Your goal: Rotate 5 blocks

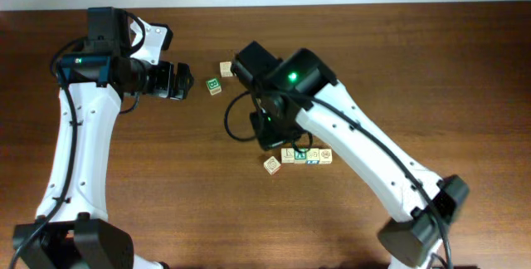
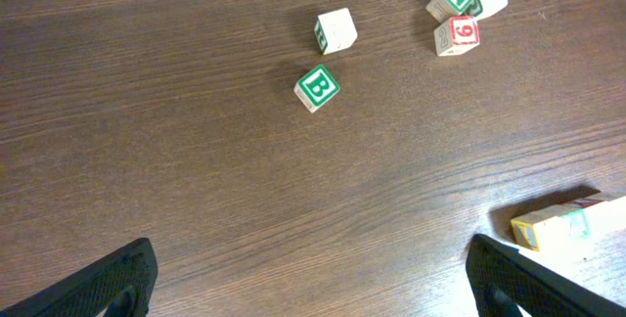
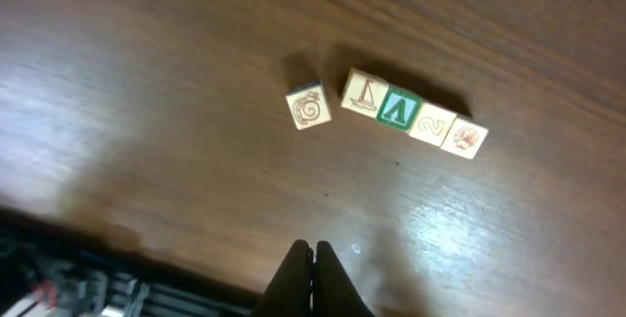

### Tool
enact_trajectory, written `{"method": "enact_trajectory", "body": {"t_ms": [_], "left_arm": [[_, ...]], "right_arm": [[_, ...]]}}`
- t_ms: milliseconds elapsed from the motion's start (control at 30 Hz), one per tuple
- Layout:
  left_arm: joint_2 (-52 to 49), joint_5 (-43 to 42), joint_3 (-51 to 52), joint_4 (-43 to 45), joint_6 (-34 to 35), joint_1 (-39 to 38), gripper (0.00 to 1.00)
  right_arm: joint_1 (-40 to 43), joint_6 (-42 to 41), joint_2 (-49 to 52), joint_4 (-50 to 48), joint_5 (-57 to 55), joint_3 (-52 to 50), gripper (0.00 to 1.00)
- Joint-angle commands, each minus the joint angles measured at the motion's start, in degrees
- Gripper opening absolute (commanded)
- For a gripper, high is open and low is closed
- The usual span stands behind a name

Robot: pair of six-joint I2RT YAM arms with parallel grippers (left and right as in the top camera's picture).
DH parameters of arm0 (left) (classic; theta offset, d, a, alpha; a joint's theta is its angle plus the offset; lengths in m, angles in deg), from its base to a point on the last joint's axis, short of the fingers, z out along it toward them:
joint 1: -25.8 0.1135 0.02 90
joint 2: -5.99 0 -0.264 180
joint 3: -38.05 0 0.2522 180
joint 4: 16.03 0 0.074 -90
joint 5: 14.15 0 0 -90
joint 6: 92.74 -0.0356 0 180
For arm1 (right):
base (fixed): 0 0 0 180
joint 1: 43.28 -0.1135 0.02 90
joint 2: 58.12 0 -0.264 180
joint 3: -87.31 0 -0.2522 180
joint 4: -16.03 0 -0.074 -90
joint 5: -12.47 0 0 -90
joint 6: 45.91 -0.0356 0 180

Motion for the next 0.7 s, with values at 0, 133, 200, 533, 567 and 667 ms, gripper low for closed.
{"method": "enact_trajectory", "body": {"t_ms": [0,133,200,533,567,667], "left_arm": [[-0.31,0.17,-1.03,0.09,0.07,-0.02,0.99],[-0.31,0.17,-1.03,0.09,0.07,-0.02,0.99],[-0.31,0.17,-1.03,0.09,0.07,-0.02,0.99],[-0.31,0.17,-1.03,0.09,0.07,-0.02,0.99],[-0.31,0.17,-1.03,0.09,0.07,-0.02,0.99],[-0.31,0.17,-1.03,0.09,0.07,-0.02,0.99]], "right_arm": [[-0.68,0.42,0.15,-8.92,2.67,-13.25,0.05],[-0.66,4.24,0.28,-19.06,6.25,-23.30,0.04],[-0.66,5.11,0.28,-21.99,6.54,-27.04,0.04],[-0.66,6.97,2.25,-33.18,12.09,-36.13,0.04],[-0.66,6.97,2.58,-33.24,12.07,-36.13,0.04],[-0.59,6.95,4.09,-33.83,12.07,-36.13,0.04]]}}
